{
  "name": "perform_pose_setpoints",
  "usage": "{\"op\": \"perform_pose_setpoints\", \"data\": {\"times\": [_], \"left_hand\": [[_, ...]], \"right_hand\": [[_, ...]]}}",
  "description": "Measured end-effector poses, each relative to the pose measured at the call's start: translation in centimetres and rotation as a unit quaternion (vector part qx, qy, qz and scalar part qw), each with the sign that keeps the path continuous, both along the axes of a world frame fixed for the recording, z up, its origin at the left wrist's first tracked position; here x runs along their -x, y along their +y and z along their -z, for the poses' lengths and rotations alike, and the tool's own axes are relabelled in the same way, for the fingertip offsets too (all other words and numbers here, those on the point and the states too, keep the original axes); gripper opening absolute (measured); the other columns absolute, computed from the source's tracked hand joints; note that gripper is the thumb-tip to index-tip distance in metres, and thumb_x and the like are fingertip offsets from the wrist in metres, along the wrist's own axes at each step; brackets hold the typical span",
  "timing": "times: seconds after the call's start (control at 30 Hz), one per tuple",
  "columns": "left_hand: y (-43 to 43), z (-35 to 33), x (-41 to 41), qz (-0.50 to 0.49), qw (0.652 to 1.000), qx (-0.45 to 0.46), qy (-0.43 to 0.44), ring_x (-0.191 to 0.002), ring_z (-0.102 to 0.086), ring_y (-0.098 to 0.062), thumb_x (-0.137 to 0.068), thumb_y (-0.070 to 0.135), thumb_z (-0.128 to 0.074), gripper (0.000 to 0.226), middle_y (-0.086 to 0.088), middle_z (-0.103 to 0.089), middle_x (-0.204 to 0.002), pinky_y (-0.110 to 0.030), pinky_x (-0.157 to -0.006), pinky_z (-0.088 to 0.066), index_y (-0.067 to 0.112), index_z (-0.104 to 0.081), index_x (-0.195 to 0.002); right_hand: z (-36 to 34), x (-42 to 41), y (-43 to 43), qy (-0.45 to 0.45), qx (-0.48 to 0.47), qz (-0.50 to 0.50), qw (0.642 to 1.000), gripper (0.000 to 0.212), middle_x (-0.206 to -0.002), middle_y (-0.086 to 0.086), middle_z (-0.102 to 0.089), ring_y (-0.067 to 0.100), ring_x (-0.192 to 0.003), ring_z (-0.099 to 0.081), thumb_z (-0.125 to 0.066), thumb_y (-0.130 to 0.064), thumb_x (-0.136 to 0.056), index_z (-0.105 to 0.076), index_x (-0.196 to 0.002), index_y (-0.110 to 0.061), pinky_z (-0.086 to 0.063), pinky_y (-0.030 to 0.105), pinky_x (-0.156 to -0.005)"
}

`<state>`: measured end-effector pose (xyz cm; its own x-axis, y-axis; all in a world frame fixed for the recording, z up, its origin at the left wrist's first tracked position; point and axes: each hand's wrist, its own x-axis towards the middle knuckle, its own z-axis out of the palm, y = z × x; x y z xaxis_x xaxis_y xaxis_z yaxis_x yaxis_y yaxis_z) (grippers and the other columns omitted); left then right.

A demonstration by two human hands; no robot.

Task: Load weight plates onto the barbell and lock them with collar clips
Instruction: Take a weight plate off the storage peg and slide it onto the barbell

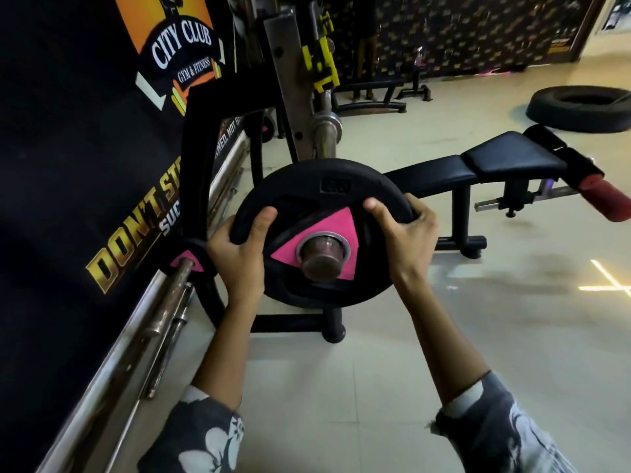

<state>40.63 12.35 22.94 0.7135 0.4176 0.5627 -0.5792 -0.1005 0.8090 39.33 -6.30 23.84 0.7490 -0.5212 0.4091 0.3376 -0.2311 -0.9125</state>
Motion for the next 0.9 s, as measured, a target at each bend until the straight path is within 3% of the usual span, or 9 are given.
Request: {"op": "perform_pose_setpoints", "data": {"times": [0.13,0.3,0.5,0.63,0.8,0.9], "left_hand": [[-0.4,-0.5,-4.1,-0.012,0.993,-0.101,-0.057,-0.077,-0.06,0.01,-0.081,0.053,-0.062,0.029,0.024,-0.06,-0.078,-0.007,-0.068,-0.046,0.025,-0.06,-0.088],[-0.9,-1.4,-11.7,-0.011,0.987,-0.145,-0.073,-0.069,-0.056,0.011,-0.082,0.058,-0.058,0.052,0.012,-0.059,-0.072,-0.003,-0.063,-0.043,0.007,-0.061,-0.081],[-2.5,-1.3,-22.1,-0.007,0.99,-0.118,-0.081,-0.071,-0.053,0.026,-0.081,0.053,-0.06,0.038,0.023,-0.055,-0.073,0.004,-0.064,-0.039,0.015,-0.059,-0.082],[-3.1,-0.8,-28.0,-0.01,0.991,-0.103,-0.083,-0.074,-0.056,0.017,-0.08,0.061,-0.057,0.05,0.014,-0.061,-0.075,0.003,-0.063,-0.04,0.012,-0.063,-0.085],[-4.1,-0.3,-33.3,-0.026,0.989,-0.1,-0.101,-0.074,-0.054,0.019,-0.081,0.06,-0.056,0.057,0.009,-0.059,-0.074,0.004,-0.063,-0.038,0.003,-0.063,-0.082],[-4.3,-0.3,-33.9,-0.031,0.99,-0.096,-0.101,-0.071,-0.049,0.028,-0.083,0.055,-0.058,0.046,0.013,-0.055,-0.073,0.005,-0.062,-0.037,0.009,-0.06,-0.082]], "right_hand": [[1.0,-4.3,-0.4,-0.038,-0.015,0.002,0.999,0.045,-0.054,-0.008,-0.051,0.0,-0.051,-0.043,-0.062,-0.058,-0.062,-0.059,-0.066,-0.014,-0.037,0.021,-0.051],[1.1,-11.8,-1.4,-0.044,-0.012,0.024,0.999,0.042,-0.047,-0.01,-0.044,0.001,-0.047,-0.04,-0.061,-0.06,-0.064,-0.053,-0.058,-0.019,-0.033,0.017,-0.05],[0.7,-21.6,-2.7,-0.033,0.012,0.052,0.998,0.038,-0.055,-0.013,-0.054,0.017,-0.065,-0.054,-0.06,-0.063,-0.065,-0.057,-0.063,-0.025,-0.045,0.036,-0.066],[0.8,-27.1,-3.2,-0.059,0.018,0.067,0.996,0.041,-0.056,-0.015,-0.056,-0.004,-0.055,-0.052,-0.059,-0.061,-0.066,-0.062,-0.069,-0.02,-0.041,0.012,-0.061],[0.8,-32.6,-4.0,-0.07,0.026,0.087,0.993,0.054,-0.057,-0.002,-0.054,0.005,-0.056,-0.046,-0.055,-0.059,-0.067,-0.06,-0.07,-0.006,-0.037,0.021,-0.06],[1.0,-33.7,-4.3,-0.071,0.032,0.089,0.993,0.053,-0.055,-0.004,-0.052,-0.006,-0.052,-0.049,-0.055,-0.058,-0.069,-0.061,-0.07,-0.006,-0.035,0.006,-0.056]]}}
